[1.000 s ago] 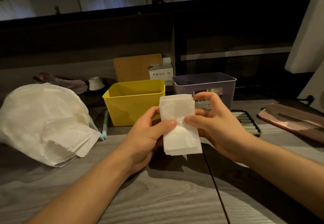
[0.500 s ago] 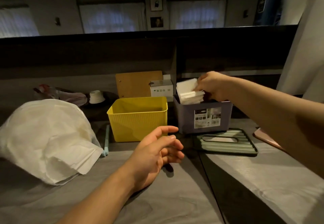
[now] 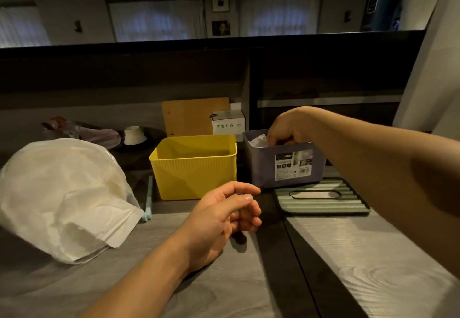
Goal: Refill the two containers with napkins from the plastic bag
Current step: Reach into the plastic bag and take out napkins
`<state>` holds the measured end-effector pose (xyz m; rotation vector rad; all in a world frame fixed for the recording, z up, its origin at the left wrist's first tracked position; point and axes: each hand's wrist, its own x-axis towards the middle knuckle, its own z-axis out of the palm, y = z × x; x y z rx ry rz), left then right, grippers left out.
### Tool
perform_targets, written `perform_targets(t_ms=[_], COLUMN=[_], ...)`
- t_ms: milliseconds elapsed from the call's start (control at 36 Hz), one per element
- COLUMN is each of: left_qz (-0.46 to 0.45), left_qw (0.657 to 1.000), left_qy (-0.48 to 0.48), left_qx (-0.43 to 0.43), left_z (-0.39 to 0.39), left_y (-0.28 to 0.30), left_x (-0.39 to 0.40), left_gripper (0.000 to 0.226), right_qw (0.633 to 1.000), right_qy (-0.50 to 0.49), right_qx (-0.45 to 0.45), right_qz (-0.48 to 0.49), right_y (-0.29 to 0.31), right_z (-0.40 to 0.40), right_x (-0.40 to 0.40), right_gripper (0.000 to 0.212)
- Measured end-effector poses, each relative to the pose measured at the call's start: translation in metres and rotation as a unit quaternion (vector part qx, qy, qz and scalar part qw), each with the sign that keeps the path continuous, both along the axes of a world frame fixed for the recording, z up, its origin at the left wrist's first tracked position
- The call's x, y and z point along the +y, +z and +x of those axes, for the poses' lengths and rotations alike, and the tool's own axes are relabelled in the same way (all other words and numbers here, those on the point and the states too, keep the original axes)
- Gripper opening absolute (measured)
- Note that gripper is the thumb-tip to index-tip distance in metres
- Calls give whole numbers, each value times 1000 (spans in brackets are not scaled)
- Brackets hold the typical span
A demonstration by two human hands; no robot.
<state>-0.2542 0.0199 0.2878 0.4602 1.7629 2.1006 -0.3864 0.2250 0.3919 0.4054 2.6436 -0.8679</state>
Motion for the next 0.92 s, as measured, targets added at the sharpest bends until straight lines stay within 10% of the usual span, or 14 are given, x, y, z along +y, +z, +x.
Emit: perform_targets(t_ms=[278, 444, 917], left_qz=[-4, -7, 16], left_qw=[1000, 1000, 1000], left_qy=[-10, -13, 6], left_qx=[3, 2, -14], left_z=[0, -1, -2], left_y=[0, 0, -1], left_x=[0, -1, 0], left_gripper=[20, 20, 22], right_qw=[967, 973, 968], right_qy=[126, 137, 143], right_qx=[8, 108, -4], right_qz=[222, 149, 207], right_y=[3, 7, 2], right_z=[-1, -10, 3], right_x=[-7, -4, -12], right_gripper=[23, 18, 4])
